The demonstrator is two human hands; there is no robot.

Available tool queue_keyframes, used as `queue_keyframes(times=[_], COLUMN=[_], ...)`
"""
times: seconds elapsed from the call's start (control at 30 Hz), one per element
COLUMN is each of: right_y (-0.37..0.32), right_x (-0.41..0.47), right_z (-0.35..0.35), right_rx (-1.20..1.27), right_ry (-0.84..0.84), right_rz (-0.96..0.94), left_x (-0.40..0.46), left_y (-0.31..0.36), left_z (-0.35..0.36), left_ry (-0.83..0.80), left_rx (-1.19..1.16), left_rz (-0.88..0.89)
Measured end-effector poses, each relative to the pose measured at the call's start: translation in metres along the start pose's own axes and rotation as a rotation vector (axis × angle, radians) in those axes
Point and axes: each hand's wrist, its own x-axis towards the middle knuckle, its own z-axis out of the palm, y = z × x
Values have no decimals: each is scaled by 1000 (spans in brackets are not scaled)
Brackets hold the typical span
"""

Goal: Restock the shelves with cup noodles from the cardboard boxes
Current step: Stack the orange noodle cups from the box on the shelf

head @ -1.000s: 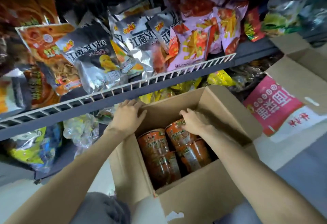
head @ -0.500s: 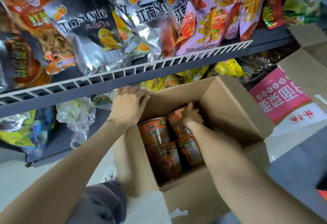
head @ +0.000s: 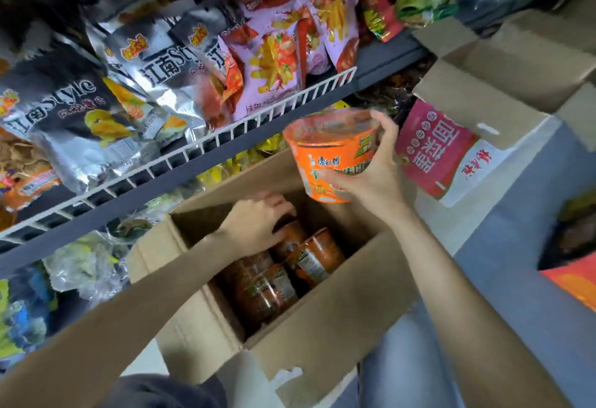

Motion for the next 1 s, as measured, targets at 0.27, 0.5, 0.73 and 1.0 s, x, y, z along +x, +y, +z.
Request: queue_keyframes(times=[0.27,0.5,0.73,1.0], right_y=[19,32,32,33], right_x=[-6,-1,-3,-3], right_z=[-12,-20,-15,-12], right_rx=[28,103,145,118], right_ry=[238,218,249,242], right_rz=[25,12,29,17], left_x=[75,70,68,80], left_y=[26,23,-18,0], left_z=[93,111,102,121], left_ry=[-485,-574,-638,-624], left_rx=[-41,235,228,-348], left_rz=[-272,294,30,-510])
